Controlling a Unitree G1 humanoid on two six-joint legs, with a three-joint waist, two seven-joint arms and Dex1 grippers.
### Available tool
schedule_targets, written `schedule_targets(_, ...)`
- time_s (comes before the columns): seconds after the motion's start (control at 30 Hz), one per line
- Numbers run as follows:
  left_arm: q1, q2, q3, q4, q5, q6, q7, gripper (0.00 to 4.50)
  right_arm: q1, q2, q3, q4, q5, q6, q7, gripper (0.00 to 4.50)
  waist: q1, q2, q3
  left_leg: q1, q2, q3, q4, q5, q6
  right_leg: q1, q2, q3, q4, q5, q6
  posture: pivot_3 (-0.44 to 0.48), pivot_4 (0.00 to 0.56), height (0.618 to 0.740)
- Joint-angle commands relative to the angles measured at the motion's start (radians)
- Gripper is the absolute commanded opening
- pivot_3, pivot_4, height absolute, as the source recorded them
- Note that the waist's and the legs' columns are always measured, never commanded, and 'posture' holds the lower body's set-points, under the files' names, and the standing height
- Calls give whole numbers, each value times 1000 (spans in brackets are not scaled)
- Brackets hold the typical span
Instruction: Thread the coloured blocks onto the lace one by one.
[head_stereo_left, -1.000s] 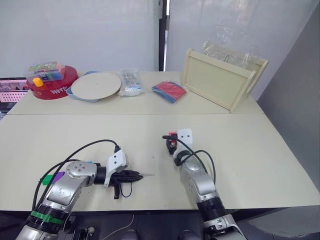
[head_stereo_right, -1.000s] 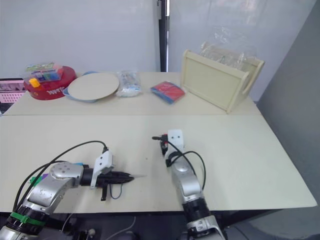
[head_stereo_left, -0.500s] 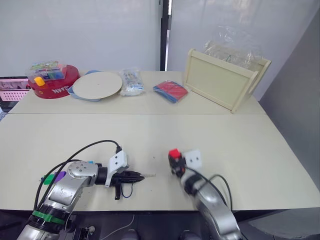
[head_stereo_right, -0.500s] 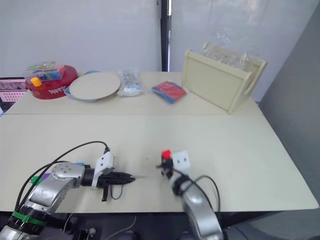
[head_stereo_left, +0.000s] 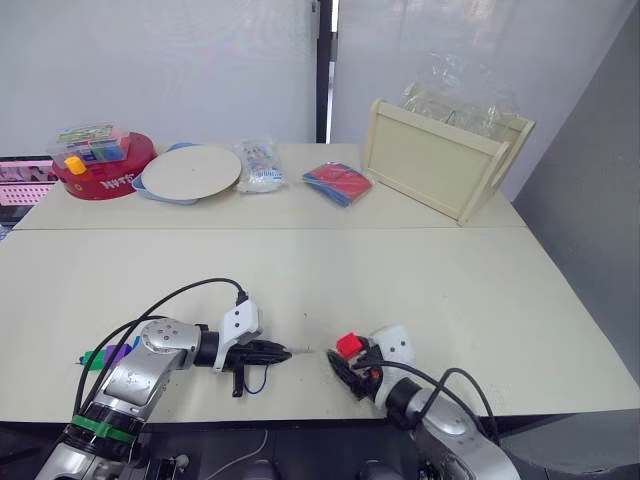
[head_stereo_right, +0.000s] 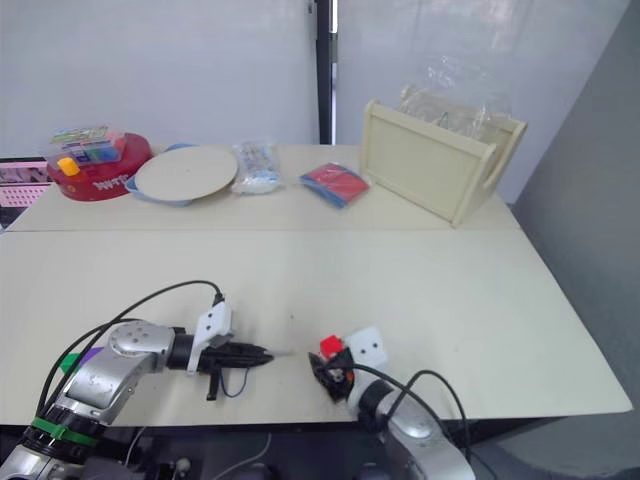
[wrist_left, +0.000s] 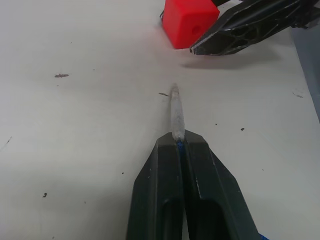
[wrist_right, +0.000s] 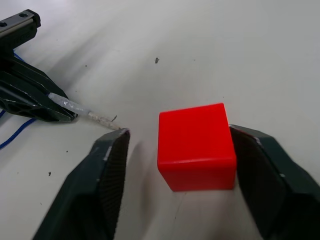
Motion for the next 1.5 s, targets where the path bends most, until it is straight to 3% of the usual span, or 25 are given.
schedule_targets(0.03,-13,-1,2,-18,-1,-9,-6,0,-62,-142,-85,-117,112,92,149,4467,1,0,0,0,0,0,0,0,0,0,0,0,0,0,0,0,150,740)
schedule_targets(0.23,-23,-9,-1,-2,3,-11,-5,0,-243,-401,-157,-53,269,150,438,4467,0,0,0,-1,-1,0,1,0,0,1,0,-1,-1,0,0,0,150,740)
schedule_targets(0.37,-20,-11,4,-1,4,-14,-2,0,-425,-558,-76,110,243,28,726,4467,0,0,0,-1,-1,0,2,0,1,1,0,-1,-1,0,0,0,150,740)
schedule_targets(0.53,-5,-8,4,-9,5,-22,-4,0,-639,-539,99,424,64,-295,961,4467,-3,0,0,-1,0,0,3,0,1,1,0,-1,-2,0,0,0,150,740)
schedule_targets(0.67,9,-7,6,-29,3,-19,2,0,-722,-493,182,640,-26,-500,1095,4467,3,0,0,-2,0,0,4,0,1,1,0,-1,-3,0,0,0,150,740)
schedule_targets(0.77,18,-6,6,-42,3,-17,7,0,-748,-455,192,743,-56,-588,1130,4467,3,0,0,-3,-1,0,5,0,1,1,-1,-1,-3,0,0,0,150,740)
schedule_targets(0.8,23,-5,5,-47,3,-16,9,0,-755,-443,190,775,-65,-611,1134,4228,2,0,0,-3,-1,0,5,0,1,1,-1,-1,-3,0,0,0,150,740)
schedule_targets(1.1,47,-4,5,-77,0,-12,16,0,-713,-401,141,805,-60,-607,1116,1215,2,0,0,-3,0,0,5,0,1,1,-1,-1,-2,0,0,0,150,740)
schedule_targets(1.5,48,-31,19,-132,-73,32,7,0,-475,-369,54,522,-16,-347,894,1180,0,0,0,-2,0,0,5,0,1,1,0,-1,-1,0,0,0,150,740)
